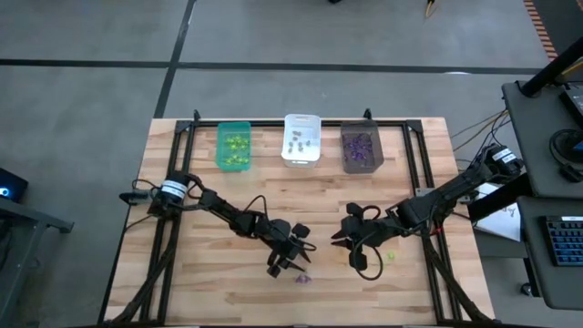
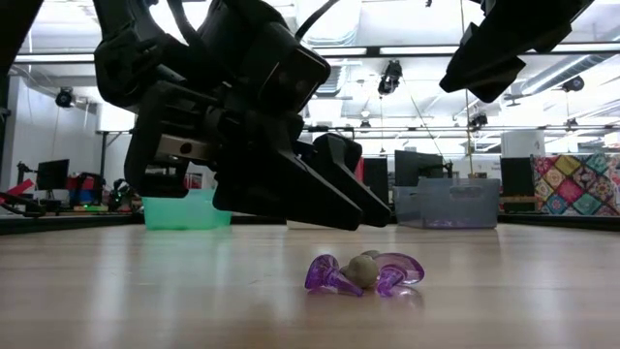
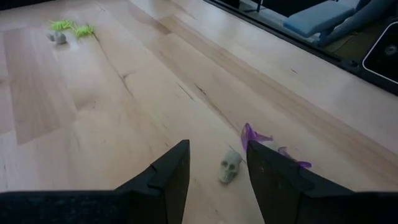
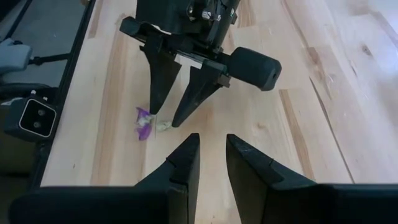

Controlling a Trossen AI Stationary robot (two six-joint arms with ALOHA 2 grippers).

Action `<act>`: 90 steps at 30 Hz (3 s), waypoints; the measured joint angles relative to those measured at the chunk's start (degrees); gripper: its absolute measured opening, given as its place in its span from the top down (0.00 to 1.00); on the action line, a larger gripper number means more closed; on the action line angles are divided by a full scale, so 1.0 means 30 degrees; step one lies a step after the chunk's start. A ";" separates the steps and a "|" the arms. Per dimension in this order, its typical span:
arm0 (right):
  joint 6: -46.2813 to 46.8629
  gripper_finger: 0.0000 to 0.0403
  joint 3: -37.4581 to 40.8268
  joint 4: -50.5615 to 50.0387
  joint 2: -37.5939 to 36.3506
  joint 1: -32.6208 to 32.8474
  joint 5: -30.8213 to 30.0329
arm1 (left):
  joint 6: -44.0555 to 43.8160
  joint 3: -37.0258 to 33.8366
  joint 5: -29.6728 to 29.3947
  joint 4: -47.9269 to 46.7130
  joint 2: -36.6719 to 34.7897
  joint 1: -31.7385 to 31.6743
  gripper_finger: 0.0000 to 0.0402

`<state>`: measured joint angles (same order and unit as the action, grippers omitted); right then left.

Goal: Sort Halloween decoration
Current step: Put the white skull toy into the white bin

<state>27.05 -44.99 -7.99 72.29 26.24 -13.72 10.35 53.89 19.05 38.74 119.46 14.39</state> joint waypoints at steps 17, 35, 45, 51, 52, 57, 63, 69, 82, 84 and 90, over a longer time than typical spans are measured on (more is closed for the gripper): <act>0.0000 0.83 0.0000 0.0000 0.0000 0.0000 -0.0007 | -0.0031 -0.0007 0.0000 -0.0015 0.0000 0.0000 0.65; -0.0007 0.83 0.0000 0.0009 0.0000 0.0000 -0.0160 | -0.1452 -0.0007 0.0922 0.1957 0.1505 -0.0051 0.65; -0.0007 0.83 0.0000 0.0008 0.0007 0.0000 -0.0452 | -0.1374 -0.0007 0.0998 0.2084 0.1523 -0.0095 0.65; -0.0007 0.83 0.0000 0.0015 0.0007 -0.0007 -0.0452 | -0.1251 -0.0007 0.1000 0.2076 0.1523 -0.0095 0.65; -0.0007 0.83 0.0000 0.0015 0.0007 -0.0007 -0.0455 | -0.1217 -0.0007 0.1001 0.2079 0.1523 -0.0095 0.65; -0.0007 0.83 0.0000 0.0028 0.0007 -0.0007 -0.0516 | -0.0793 -0.0007 0.0998 0.2083 0.1523 -0.0102 0.65; -0.0007 0.83 0.0000 0.0056 0.0007 -0.0007 -0.0656 | -0.0758 -0.0007 0.0998 0.2135 0.1825 -0.0240 0.65; -0.0007 0.83 0.0000 0.0061 0.0007 -0.0007 -0.0954 | -0.0890 0.0224 0.1092 0.2612 0.2445 -0.0262 0.68; 0.0000 0.83 0.0000 0.0073 0.0007 -0.0007 -0.0962 | -0.0550 0.0277 0.0965 0.2470 0.2463 -0.0262 0.85; 0.0000 0.83 0.0000 0.0073 0.0007 -0.0007 -0.0962 | -0.0554 0.0277 0.0947 0.2463 0.2464 -0.0262 0.87; -0.0007 0.83 0.0000 0.0072 0.0007 -0.0001 -0.0954 | -0.0612 0.0266 0.0944 0.2455 0.2470 -0.0262 0.93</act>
<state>27.03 -44.99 -7.77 72.31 26.24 -16.58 8.51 54.69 21.88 46.11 126.87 13.61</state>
